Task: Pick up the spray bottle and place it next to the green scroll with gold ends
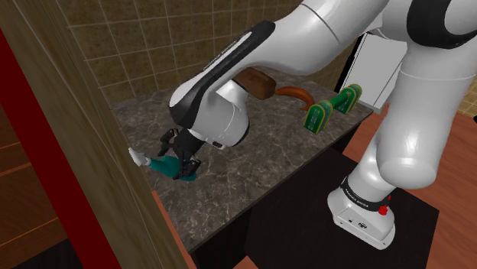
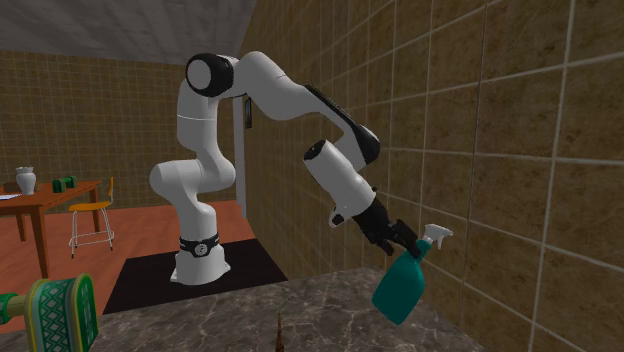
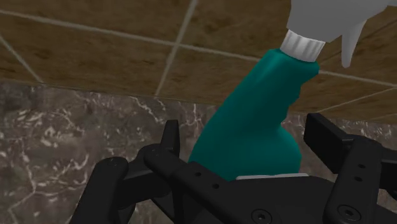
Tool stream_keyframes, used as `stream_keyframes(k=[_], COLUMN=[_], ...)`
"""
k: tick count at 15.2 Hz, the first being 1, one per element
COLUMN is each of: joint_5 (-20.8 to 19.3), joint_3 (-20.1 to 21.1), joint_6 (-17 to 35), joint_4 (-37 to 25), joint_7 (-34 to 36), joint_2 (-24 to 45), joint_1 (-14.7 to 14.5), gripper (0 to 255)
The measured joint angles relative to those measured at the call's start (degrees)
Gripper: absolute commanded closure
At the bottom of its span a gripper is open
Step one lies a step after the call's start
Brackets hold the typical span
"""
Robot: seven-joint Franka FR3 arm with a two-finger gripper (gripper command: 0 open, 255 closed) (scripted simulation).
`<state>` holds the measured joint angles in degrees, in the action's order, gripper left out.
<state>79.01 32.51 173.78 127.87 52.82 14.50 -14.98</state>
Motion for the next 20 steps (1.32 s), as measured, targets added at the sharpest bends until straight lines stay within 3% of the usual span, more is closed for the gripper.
stream_keyframes(k=[6, 12, 13, 20], joint_5=[5.07, 5.68, 5.76, 6.81], joint_3=[1.16, 1.31, 1.33, 1.66], joint_6=[5.11, 5.53, 5.54, 5.61], joint_4=[-4.84, -5.40, -5.40, -5.80], joint_7=[-4.65, -5.45, -5.53, -6.97], joint_2=[6.44, 7.11, 7.12, 6.97], joint_1=[-1.08, -1.12, -1.10, -0.71], gripper=[0, 0, 255, 255])
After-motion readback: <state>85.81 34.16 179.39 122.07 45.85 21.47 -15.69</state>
